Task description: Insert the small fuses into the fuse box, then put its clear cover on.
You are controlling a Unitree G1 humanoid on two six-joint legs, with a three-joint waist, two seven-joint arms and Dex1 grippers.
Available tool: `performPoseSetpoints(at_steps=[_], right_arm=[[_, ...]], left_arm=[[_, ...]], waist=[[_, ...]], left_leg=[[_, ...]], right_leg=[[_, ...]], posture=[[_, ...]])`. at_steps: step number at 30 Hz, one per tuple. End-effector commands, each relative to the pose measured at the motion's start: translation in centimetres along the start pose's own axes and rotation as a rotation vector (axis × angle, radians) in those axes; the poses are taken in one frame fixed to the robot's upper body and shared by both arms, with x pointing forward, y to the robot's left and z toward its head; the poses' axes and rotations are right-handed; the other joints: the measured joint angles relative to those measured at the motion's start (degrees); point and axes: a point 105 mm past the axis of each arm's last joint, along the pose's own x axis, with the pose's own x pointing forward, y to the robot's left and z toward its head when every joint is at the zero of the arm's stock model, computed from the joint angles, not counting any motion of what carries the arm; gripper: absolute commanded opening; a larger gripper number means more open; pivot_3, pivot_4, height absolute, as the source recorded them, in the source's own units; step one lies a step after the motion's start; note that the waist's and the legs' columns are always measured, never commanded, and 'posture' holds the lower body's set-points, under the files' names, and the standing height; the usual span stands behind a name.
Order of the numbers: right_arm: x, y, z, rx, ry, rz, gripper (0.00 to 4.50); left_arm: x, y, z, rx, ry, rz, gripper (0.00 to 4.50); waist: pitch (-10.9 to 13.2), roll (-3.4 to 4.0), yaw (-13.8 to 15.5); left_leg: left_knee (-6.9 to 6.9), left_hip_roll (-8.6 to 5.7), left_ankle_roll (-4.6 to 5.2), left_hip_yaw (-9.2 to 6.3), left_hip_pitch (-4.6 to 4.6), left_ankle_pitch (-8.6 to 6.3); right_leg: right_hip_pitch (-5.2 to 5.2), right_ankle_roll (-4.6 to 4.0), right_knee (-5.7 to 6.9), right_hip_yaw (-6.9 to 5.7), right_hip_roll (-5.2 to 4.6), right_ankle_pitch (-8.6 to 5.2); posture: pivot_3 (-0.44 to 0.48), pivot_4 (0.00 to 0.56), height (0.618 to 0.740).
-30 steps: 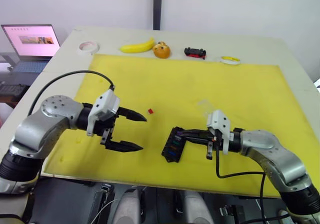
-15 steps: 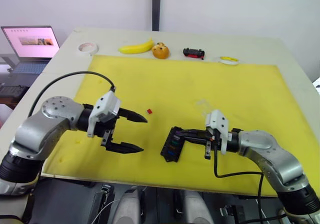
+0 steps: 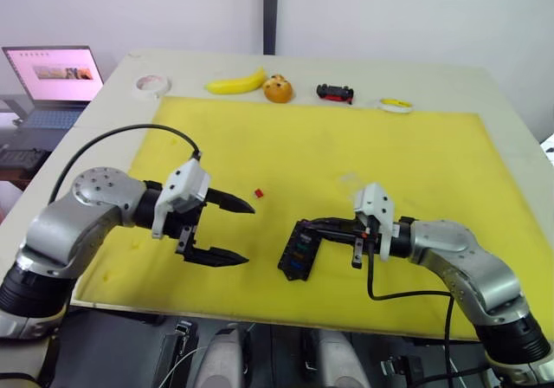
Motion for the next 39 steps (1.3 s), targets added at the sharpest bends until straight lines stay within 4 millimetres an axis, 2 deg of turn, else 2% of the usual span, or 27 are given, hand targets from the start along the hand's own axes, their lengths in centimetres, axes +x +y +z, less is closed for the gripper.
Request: performPoseSetpoints(at_steps=[1, 20, 29, 39], right_arm=[[-0.3, -0.1, 0.6, -0.020, -0.020, -0.001, 0.00], [-0.3, -0.2, -1.0, -0.007, 0.021, -0.011, 0.00], [0.2, 0.4, 0.3, -0.003, -0.015, 0.001, 0.00], [0.6, 0.8, -1.0, 0.003, 0.038, 0.007, 0.00]], left_arm=[[0.0, -0.3, 0.6, 0.034, -0.004, -0.003, 4.47], [-0.1, -0.1, 0.7, 0.045, -0.010, 0.024, 4.47], [-0.1, -0.1, 0.6, 0.047, -0.005, 0.024, 4.47], [0.0, -0.1, 0.6, 0.049, -0.006, 0.027, 4.47]], waist=[[0.00, 0.00, -0.01], [-0.01, 0.00, 0.00], [-0.01, -0.01, 0.00], [-0.03, -0.02, -0.06]], left_leg=[[0.00, 0.00, 0.00, 0.00, 0.00, 0.00], [0.00, 0.00, 0.00, 0.01, 0.05, 0.00], [0.00, 0.00, 0.00, 0.00, 0.08, 0.00], [0.00, 0.00, 0.00, 0.01, 0.09, 0.00]], right_leg=[[0.00, 0.00, 0.00, 0.00, 0.00, 0.00], [0.06, 0.00, 0.00, 0.00, 0.00, 0.00], [0.07, 0.00, 0.02, 0.00, 0.00, 0.00], [0.08, 0.00, 0.02, 0.00, 0.00, 0.00]], posture=[[0.000, 0.150, 0.737], [0.000, 0.150, 0.737], [0.000, 0.150, 0.737], [0.000, 0.150, 0.737]])
